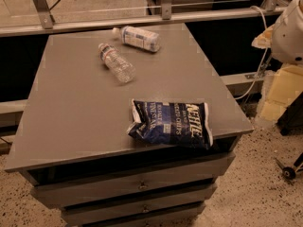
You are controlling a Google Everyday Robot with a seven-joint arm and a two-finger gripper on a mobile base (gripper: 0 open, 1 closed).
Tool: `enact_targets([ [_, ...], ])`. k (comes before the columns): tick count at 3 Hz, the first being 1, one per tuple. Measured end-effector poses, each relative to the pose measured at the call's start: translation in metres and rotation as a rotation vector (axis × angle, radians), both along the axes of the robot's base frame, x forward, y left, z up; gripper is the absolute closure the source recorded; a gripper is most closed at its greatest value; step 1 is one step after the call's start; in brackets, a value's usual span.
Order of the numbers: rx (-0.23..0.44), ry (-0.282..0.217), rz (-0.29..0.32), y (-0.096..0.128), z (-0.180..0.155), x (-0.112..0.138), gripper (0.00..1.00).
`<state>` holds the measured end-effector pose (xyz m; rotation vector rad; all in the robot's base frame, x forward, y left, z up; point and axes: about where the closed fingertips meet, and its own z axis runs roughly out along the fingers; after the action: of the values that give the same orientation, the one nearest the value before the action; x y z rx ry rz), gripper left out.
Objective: Place water bottle upright
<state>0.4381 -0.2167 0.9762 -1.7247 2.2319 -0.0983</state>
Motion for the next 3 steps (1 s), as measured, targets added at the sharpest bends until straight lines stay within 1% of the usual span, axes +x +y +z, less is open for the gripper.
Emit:
enact_targets([
  [1,0.000,0.000,0.000,0.000,0.000,0.000,0.00],
  [2,0.065,-0.021,0.017,0.020,-0.003,0.018,0.00],
  [3,0.183,-0.024,0.027,0.102,-0.021,0.096,0.00],
])
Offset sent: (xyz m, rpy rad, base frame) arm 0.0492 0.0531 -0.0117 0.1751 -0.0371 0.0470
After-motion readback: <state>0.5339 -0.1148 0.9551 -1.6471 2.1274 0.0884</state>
